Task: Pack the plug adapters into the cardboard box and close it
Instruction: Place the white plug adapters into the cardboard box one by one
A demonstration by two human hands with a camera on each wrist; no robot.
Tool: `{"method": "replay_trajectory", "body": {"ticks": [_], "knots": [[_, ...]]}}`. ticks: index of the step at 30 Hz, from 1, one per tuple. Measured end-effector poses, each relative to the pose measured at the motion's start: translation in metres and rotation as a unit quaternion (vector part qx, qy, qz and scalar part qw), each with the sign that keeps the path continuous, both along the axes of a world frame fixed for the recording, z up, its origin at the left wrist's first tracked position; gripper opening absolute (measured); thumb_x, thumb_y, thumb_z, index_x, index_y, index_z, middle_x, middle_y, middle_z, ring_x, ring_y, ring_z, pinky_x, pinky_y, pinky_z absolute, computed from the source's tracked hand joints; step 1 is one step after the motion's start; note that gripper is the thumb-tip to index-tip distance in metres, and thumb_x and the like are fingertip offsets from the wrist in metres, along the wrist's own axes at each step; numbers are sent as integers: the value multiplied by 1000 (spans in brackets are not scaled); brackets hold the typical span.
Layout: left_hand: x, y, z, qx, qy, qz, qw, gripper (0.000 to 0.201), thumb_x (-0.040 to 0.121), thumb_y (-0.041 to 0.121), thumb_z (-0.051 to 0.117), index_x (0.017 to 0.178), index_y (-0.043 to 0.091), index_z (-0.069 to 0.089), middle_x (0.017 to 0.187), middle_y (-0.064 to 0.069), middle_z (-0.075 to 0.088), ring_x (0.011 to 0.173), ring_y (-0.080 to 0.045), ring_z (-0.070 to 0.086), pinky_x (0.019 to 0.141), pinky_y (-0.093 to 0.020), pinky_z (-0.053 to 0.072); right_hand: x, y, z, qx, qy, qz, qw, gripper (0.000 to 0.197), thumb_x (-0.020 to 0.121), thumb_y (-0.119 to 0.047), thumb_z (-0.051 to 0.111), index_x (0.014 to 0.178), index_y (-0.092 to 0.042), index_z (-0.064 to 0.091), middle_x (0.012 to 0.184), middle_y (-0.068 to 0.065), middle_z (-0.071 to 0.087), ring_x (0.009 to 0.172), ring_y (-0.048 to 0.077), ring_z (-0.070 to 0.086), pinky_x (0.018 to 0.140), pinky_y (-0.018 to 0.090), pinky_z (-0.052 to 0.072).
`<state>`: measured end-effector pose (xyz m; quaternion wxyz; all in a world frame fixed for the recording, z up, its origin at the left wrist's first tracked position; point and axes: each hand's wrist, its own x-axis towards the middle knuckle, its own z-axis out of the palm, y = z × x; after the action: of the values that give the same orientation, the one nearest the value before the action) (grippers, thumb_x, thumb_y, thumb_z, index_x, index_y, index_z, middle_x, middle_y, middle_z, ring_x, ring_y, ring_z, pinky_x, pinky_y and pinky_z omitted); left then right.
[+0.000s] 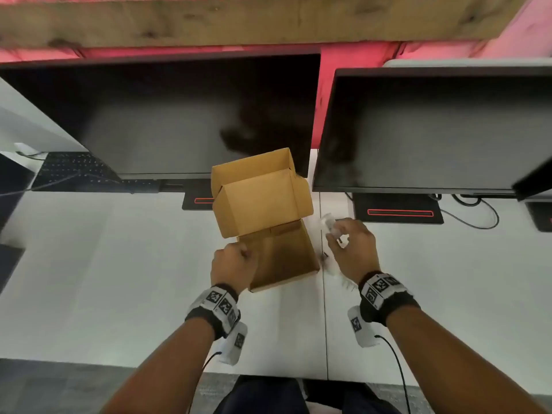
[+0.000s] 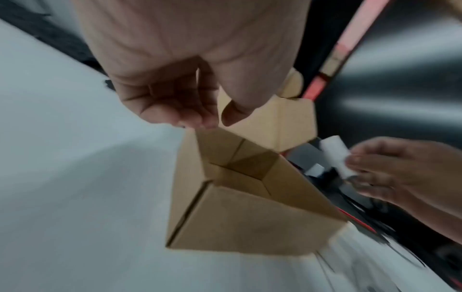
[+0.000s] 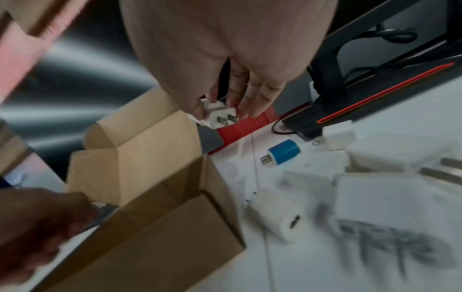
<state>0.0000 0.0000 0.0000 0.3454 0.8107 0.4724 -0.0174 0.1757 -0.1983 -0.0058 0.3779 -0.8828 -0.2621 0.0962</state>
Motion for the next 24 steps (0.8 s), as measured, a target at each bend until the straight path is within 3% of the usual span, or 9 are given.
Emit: {"method": "replay_trajectory", "body": {"ticks": [3, 5, 6, 8, 10, 15, 19, 22, 24], "knots": [[-6, 15, -7, -41, -13, 79, 996, 32, 95, 35, 62, 72, 14, 58, 72, -7, 68, 82, -34, 63, 73, -34, 43, -15, 11, 7, 1, -4, 31, 1000, 14, 89, -29, 68, 87, -25, 55, 92, -5, 61, 82, 11, 59, 71, 17, 48], [-5, 18, -12, -87, -26, 83, 992, 18, 96, 34, 65, 96, 16, 60, 80, -5, 72, 91, -35, 68, 86, -37, 52, -29, 24, 10, -29, 11, 81, 996, 16, 89, -31, 66, 85, -24, 52, 87, -3, 59, 78, 14, 57, 68, 24, 50], [-3, 17, -12, -110, -29, 78, 990, 22, 96, 32, 65, 113, 19, 59, 91, -6, 74, 96, -36, 71, 92, -41, 57, -35, 30, 12, -51, 24, 100, 993, 16, 89, -30, 66, 86, -22, 53, 86, -1, 60, 78, 15, 58, 68, 27, 51], [-1, 17, -18, -140, -35, 64, 987, 52, 97, 26, 62, 146, 24, 47, 110, -8, 70, 105, -39, 72, 97, -50, 62, -44, 45, 14, -101, 54, 132, 985, 15, 89, -27, 67, 91, -20, 55, 86, -1, 60, 79, 17, 59, 72, 31, 55], [0, 18, -23, -155, -33, 49, 986, 63, 100, 22, 58, 159, 26, 38, 114, -8, 66, 107, -41, 73, 95, -55, 64, -54, 62, 12, -160, 72, 164, 971, 13, 90, -26, 66, 96, -21, 55, 89, -2, 61, 84, 19, 61, 77, 35, 57], [8, 11, -22, -174, -35, 12, 984, 60, 100, 13, 50, 158, 27, 41, 91, 0, 64, 102, -43, 72, 94, -58, 63, -71, 103, -12, -250, 112, 153, 949, 18, 90, -20, 70, 107, -16, 66, 111, 5, 71, 102, 27, 70, 90, 42, 59], [13, 15, -23, -177, -29, 10, 984, 55, 100, 11, 49, 154, 23, 45, 84, 3, 62, 96, -41, 72, 93, -57, 64, -78, 119, -21, -237, 96, 157, 954, 14, 94, -14, 63, 103, -9, 71, 105, 7, 72, 97, 25, 69, 86, 34, 57], [16, 18, -24, -174, -14, 20, 984, 48, 102, 20, 57, 149, 20, 49, 90, -1, 66, 97, -36, 67, 97, -51, 62, -86, 123, -25, -206, 88, 161, 961, 10, 91, -13, 62, 94, -8, 70, 95, 8, 73, 91, 26, 69, 84, 39, 58], [20, 19, -25, -151, 11, 21, 988, 43, 100, 23, 61, 141, 15, 53, 109, -13, 73, 106, -39, 69, 96, -46, 60, -87, 121, -26, -180, 95, 156, 966, 11, 90, -12, 60, 93, -8, 70, 94, 10, 73, 89, 27, 68, 84, 41, 58]]}}
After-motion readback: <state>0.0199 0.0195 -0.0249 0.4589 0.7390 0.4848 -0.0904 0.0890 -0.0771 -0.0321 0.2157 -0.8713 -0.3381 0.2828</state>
